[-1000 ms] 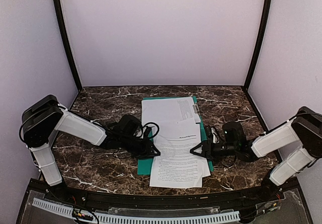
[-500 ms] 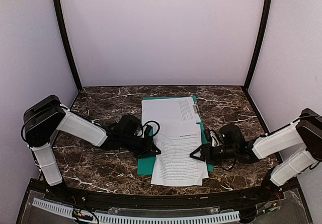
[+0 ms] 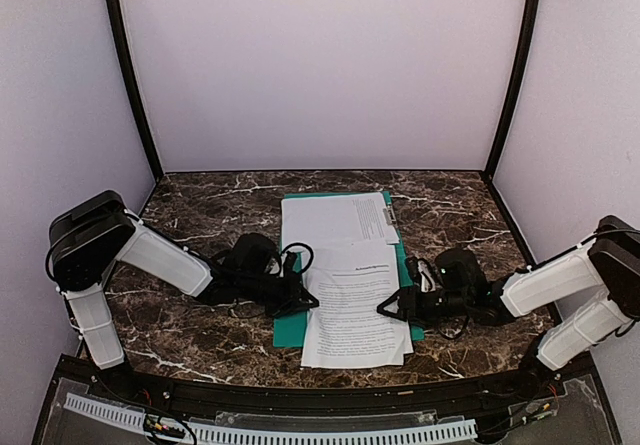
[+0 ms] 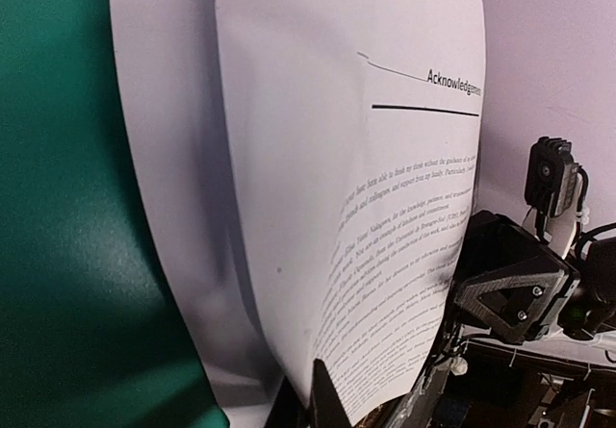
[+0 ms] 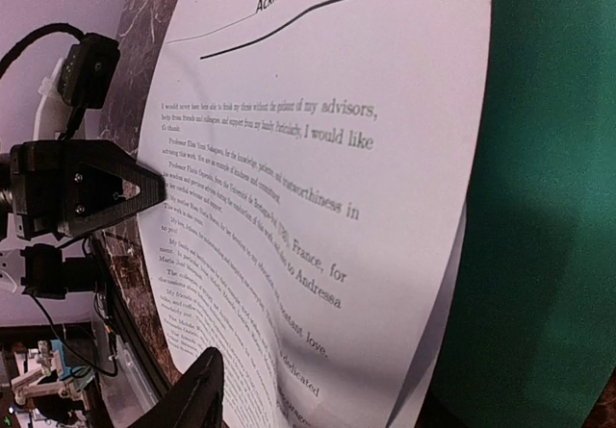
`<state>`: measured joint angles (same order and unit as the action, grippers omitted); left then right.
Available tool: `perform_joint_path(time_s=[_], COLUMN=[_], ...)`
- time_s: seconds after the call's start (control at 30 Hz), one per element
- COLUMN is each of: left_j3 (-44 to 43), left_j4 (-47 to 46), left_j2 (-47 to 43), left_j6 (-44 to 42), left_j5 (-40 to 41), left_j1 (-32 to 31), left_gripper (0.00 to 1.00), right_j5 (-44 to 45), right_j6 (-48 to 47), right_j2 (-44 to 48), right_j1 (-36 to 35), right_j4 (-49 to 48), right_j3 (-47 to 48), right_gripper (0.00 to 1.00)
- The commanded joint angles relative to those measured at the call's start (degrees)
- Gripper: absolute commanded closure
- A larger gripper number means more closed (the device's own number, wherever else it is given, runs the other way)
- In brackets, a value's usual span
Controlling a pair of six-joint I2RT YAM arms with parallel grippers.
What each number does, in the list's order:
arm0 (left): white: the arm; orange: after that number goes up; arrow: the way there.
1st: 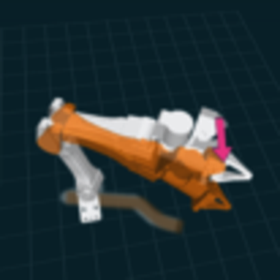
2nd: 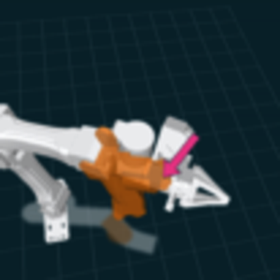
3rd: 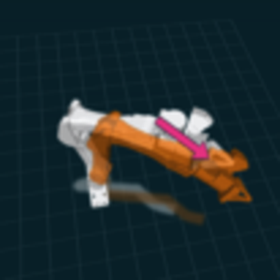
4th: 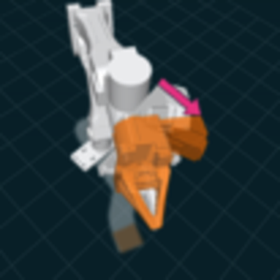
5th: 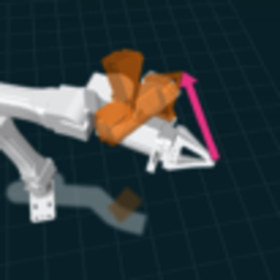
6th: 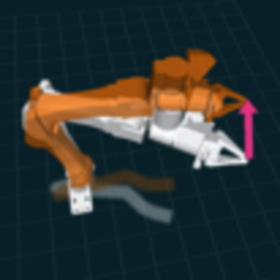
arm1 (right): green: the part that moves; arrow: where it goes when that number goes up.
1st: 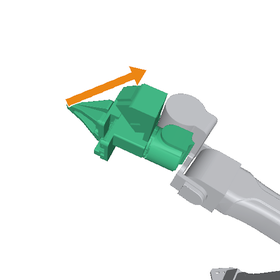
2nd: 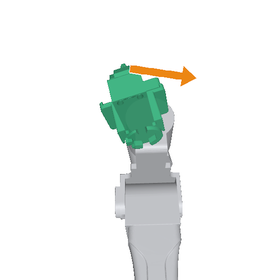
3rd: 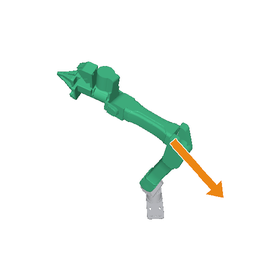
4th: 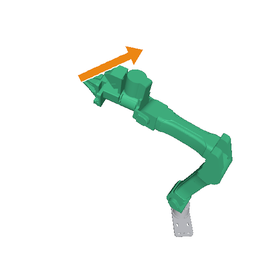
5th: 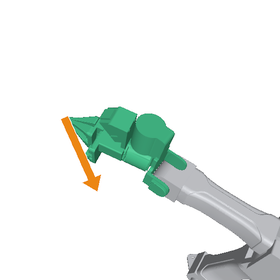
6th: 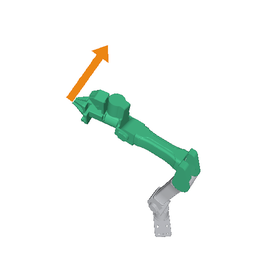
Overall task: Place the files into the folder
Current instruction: Adjust the file in the folder with some files.
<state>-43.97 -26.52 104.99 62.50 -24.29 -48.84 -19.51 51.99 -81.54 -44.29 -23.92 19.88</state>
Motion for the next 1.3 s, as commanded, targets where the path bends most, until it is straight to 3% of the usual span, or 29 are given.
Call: perform_joint_path(time_s=[0.0, 1.0, 1.27], left_j3=[0.4, 4.1, 4.9], left_j4=[-3.4, 0.1, 0.8], left_j2=[0.2, -4.4, -5.8], left_j6=[2.3, 1.0, 1.0], left_j5=[1.1, 6.1, 6.3], left_j1=[0.3, 0.7, 0.7], left_gripper=[0.99, 0.99, 0.88], right_j5=[0.8, 1.0, 0.1], right_j6=[0.9, 0.7, 0.1], right_j2=[-0.7, -0.7, -2.0], right_j1=[-0.9, -1.3, -1.3], right_j4=[-0.8, 0.2, 0.0], right_j3=[0.4, 1.1, 2.1], right_gripper=[0.48, 0.48, 0.48])
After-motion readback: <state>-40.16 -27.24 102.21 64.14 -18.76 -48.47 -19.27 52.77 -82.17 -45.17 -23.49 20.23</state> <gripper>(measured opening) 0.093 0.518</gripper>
